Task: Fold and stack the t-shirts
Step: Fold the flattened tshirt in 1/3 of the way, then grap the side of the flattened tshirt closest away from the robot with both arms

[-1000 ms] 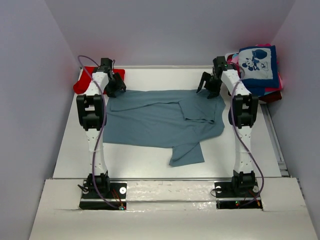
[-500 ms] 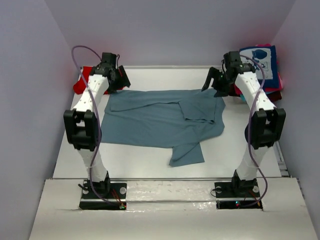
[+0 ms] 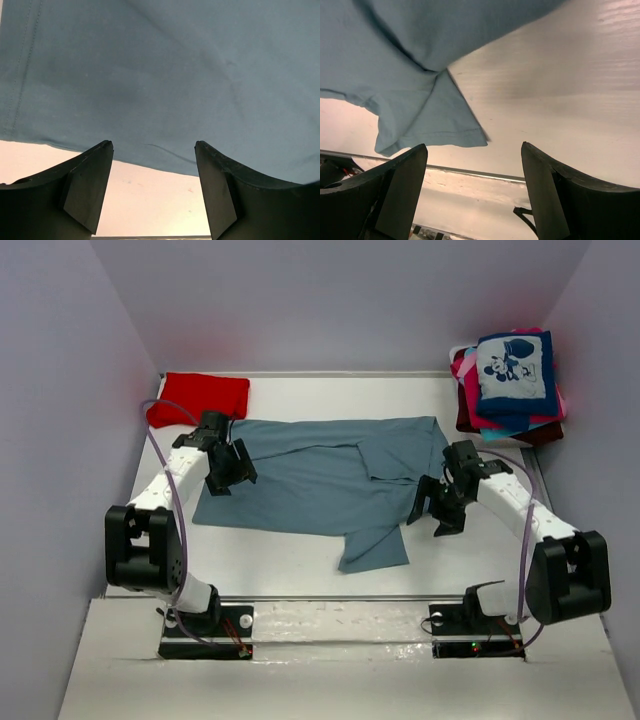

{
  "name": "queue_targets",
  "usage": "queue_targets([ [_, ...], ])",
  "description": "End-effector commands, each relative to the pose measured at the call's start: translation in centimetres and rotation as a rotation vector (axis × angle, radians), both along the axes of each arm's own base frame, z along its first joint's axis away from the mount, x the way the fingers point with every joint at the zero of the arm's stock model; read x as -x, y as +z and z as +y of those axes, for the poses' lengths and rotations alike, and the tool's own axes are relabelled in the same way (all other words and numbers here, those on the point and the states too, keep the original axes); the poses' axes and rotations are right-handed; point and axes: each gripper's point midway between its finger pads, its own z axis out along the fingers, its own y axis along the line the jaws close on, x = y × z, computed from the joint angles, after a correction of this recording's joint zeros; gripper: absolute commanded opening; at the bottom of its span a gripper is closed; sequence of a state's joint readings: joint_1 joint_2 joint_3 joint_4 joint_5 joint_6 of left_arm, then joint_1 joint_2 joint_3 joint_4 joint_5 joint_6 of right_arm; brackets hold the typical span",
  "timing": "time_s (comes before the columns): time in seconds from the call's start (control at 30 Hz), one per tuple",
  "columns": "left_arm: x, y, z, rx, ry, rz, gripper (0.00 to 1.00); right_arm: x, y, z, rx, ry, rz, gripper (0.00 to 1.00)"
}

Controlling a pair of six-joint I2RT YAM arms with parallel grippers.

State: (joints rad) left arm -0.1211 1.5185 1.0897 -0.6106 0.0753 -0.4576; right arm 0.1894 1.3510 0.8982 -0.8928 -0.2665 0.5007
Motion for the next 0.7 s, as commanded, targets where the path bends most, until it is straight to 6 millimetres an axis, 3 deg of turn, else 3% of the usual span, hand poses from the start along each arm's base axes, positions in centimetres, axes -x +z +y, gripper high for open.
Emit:
queue_targets([
  [0.0,-0.8,2.5,-0.3,0.027,0.0,-0.113,0.78,1.3,-0.2,0.6,-0.048,-0.022,-0.033,0.81],
  [0.3,-0.9,3.2,-0.4,0.026,-0.011,-0.123,0.78,4.5,-1.6,2.3,-0.137,-0.018,0.055,0.79],
  [0.47,-1.2,3.2,-0.7,0.04,-0.018,-0.124,0.78,6.7,-3.4,3.8,-0.232,-0.036,0.118,0.77],
  [0.67,-1.4,3.1,-0.7,0.04,-0.024,-0.119,0.78,7.3,-4.2,4.7,-0.278,-0.043,0.135,0.75],
])
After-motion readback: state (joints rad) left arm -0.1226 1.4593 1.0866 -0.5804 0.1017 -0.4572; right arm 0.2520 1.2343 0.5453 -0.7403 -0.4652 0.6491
